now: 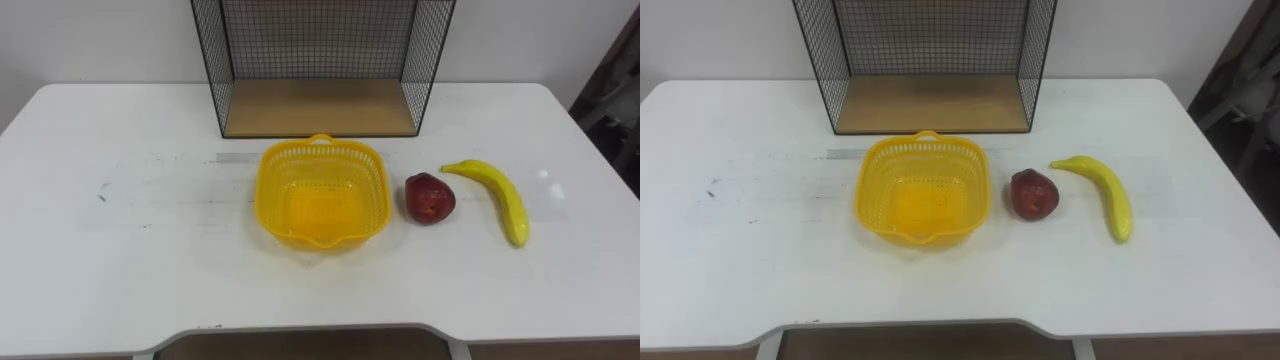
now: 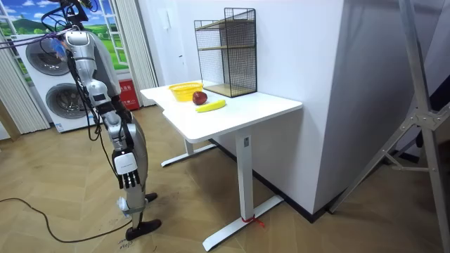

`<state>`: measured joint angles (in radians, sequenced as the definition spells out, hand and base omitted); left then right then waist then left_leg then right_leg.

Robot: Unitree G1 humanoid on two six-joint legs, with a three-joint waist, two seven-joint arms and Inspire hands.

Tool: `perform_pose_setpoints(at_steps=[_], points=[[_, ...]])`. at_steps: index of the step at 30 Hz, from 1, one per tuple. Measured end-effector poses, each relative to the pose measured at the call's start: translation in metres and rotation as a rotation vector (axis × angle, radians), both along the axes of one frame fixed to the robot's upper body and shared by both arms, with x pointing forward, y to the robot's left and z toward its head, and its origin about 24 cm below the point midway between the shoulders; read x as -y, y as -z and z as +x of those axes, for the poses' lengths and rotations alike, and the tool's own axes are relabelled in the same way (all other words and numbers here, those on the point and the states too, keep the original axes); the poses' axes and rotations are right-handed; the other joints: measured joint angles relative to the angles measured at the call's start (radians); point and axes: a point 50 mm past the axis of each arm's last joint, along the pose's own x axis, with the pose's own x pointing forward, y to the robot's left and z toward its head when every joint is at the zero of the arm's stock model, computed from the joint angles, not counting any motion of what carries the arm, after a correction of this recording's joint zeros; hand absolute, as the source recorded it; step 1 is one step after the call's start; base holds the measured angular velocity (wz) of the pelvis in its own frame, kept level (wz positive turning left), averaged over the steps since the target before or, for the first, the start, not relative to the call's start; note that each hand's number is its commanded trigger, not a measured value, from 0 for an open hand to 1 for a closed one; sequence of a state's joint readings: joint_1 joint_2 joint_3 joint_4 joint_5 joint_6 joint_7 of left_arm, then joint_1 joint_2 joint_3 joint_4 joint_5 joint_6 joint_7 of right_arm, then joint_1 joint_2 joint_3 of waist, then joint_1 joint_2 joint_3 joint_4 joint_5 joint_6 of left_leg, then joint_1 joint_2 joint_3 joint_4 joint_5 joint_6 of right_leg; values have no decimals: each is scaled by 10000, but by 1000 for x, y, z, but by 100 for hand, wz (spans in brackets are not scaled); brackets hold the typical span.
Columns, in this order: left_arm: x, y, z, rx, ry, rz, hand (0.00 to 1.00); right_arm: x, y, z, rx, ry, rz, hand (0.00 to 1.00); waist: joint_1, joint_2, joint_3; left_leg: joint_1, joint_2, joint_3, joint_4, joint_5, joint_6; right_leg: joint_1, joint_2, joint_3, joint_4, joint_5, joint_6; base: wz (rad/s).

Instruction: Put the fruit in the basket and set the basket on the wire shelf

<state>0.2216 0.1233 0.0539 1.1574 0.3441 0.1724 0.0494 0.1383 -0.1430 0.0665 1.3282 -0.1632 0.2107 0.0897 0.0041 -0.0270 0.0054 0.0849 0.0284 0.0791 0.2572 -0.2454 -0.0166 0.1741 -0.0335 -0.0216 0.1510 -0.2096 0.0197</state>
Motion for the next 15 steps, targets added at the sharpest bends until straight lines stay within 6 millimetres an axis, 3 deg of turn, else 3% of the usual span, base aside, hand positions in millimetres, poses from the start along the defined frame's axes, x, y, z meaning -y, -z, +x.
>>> perform_pose_setpoints(at_steps=[15], points=[[-3, -1, -2, 93, -500, 94, 0, -1, 0, 1, 27, 86, 223, 0, 21, -109, 5, 71, -3, 3, -68, -2, -3, 3, 1, 41, 3, -56, -17, 0]])
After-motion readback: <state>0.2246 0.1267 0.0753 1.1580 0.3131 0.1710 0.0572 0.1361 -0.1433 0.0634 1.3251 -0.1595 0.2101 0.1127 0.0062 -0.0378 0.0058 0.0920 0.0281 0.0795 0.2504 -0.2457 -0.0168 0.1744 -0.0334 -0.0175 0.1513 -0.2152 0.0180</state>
